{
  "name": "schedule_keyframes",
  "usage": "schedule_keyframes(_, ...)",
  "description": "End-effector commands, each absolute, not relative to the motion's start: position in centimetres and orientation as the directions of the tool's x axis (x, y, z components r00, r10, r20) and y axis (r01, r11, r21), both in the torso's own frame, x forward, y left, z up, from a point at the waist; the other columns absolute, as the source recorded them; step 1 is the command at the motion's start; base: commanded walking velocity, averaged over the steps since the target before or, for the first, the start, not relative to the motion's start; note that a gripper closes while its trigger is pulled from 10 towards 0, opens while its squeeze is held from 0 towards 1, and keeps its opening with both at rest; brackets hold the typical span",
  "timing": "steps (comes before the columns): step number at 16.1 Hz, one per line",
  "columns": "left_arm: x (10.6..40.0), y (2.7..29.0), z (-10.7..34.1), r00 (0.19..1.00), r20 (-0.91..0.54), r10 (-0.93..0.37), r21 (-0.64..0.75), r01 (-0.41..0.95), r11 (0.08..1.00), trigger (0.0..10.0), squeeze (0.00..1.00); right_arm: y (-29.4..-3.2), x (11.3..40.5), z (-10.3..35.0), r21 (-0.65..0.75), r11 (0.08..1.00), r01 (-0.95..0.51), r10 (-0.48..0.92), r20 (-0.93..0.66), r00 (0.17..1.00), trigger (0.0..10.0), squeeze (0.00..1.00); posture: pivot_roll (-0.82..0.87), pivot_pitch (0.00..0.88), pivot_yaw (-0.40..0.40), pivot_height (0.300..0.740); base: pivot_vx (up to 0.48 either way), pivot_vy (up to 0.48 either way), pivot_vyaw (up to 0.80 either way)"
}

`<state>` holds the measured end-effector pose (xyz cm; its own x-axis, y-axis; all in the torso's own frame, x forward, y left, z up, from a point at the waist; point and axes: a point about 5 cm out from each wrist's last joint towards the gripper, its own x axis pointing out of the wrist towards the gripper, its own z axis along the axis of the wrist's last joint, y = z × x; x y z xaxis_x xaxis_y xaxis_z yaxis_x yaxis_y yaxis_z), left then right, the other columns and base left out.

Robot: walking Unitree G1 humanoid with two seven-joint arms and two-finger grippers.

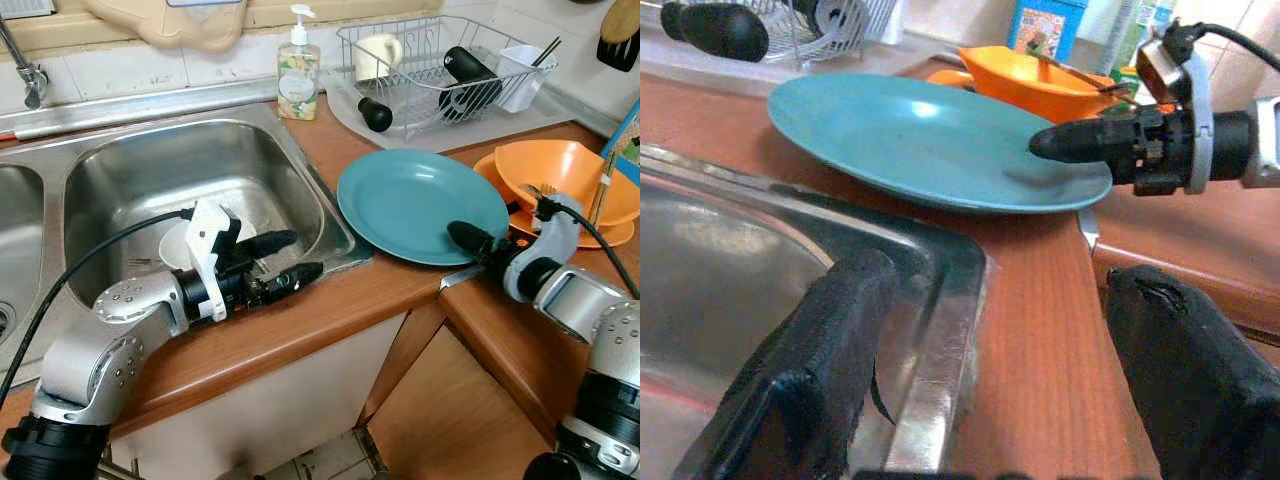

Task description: Kitchen organization

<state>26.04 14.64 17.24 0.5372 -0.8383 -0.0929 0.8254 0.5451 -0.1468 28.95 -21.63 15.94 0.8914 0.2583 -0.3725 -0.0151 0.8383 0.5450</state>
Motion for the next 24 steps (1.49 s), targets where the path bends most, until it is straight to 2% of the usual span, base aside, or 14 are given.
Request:
schedule_keyframes(1,25.7,14.2,17.8,0.506,-0.084,-0.858,-0.128,0.849,0.513,10.0,0.0,-21.2,29.4,15.9,0.588,0.808,-0.027,0.283,-0.349,0.893,0.0,0.0,-0.19,0.0,-0.041,0.74,0.0,0.0,0.0)
schedule_keyframes(5,25.7,14.0,17.8,0.508,-0.085,-0.857,-0.143,0.845,0.515,10.0,0.0,-20.2,30.0,15.4,0.675,0.737,-0.039,0.319,-0.297,0.9,0.0,0.0,-0.19,0.0,-0.041,0.74,0.0,0.0,0.0)
schedule_keyframes(18,26.5,13.9,17.6,0.534,-0.09,-0.84,-0.147,0.828,0.542,10.0,0.0,-19.7,31.1,17.2,0.763,0.642,-0.079,0.343,-0.193,0.919,0.0,0.0,-0.18,0.0,-0.04,0.74,0.0,0.0,0.0)
schedule_keyframes(21,27.5,14.3,18.2,0.604,-0.036,-0.796,-0.14,0.786,0.602,10.0,0.0,-19.1,31.6,19.3,0.78,0.608,-0.149,0.355,-0.1,0.929,0.0,0.0,-0.18,0.0,-0.037,0.74,0.0,0.0,0.0)
schedule_keyframes(22,28.0,14.4,18.7,0.633,0.0,-0.774,-0.151,0.765,0.626,10.0,0.78,-18.8,31.7,20.5,0.779,0.594,-0.203,0.366,-0.037,0.93,0.0,0.0,-0.18,0.0,-0.035,0.74,0.0,0.0,0.0)
schedule_keyframes(23,28.4,14.2,19.2,0.628,0.044,-0.777,-0.179,0.77,0.612,10.0,1.0,-18.5,31.8,21.9,0.77,0.579,-0.268,0.376,0.04,0.926,0.0,0.0,-0.18,0.0,-0.033,0.74,0.0,0.0,0.0)
schedule_keyframes(24,28.7,14.1,19.5,0.634,0.069,-0.77,-0.18,0.767,0.615,10.0,1.0,-18.4,31.8,23.1,0.763,0.556,-0.329,0.386,0.114,0.915,0.0,0.0,-0.19,0.0,-0.029,0.74,0.0,0.0,0.0)
